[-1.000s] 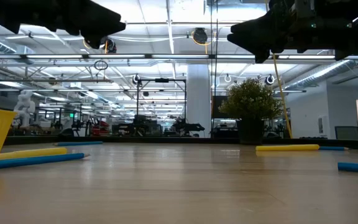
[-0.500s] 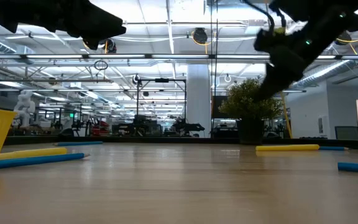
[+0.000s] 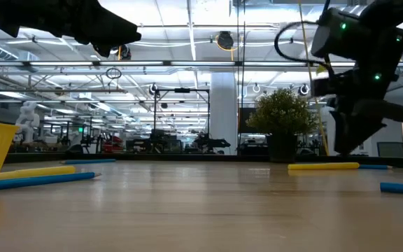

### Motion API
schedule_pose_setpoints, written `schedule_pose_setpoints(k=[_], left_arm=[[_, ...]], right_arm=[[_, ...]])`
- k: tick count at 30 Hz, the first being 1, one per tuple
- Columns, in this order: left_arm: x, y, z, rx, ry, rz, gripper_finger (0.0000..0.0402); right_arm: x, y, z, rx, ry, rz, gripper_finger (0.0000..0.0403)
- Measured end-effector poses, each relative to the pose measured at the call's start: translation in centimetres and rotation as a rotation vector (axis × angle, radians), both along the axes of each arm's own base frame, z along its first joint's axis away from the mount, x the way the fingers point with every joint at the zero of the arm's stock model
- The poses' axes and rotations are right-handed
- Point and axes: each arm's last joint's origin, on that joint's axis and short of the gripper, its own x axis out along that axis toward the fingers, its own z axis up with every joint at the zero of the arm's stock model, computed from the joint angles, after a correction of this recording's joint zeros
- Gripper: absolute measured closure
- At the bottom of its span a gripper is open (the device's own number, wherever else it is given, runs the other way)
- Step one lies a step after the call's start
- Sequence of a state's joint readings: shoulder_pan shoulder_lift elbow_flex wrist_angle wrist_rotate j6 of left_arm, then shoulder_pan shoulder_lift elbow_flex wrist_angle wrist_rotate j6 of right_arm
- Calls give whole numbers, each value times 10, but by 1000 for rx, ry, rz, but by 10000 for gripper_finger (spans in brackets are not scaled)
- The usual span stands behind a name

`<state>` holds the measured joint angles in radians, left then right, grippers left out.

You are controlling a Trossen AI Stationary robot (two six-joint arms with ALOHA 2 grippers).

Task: Sort pens & pencils
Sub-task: Put the top yellow pen into the yellow bin

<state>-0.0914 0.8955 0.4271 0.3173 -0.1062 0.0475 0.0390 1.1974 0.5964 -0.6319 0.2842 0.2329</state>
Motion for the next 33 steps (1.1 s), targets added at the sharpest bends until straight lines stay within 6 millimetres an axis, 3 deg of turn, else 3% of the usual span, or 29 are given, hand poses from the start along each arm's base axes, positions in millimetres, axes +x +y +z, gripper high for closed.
schedule_pose_setpoints(k=[8,18,22,27,33], left_arm=[[0,0,0,-1,0,0,261],[0,0,0,0,2,0,261],[0,0,-1,0,7,0,261],[0,0,-1,-2,7,0,261],[0,0,-1,-2,8,0,261]], right_arm=[[3,-18,-11,30,66,-40,271],[9,-23,-29,93,172,-6,273],[9,-22,-28,109,159,2,300],[9,-21,-28,114,154,4,371],[9,-21,-27,143,139,-2,377]])
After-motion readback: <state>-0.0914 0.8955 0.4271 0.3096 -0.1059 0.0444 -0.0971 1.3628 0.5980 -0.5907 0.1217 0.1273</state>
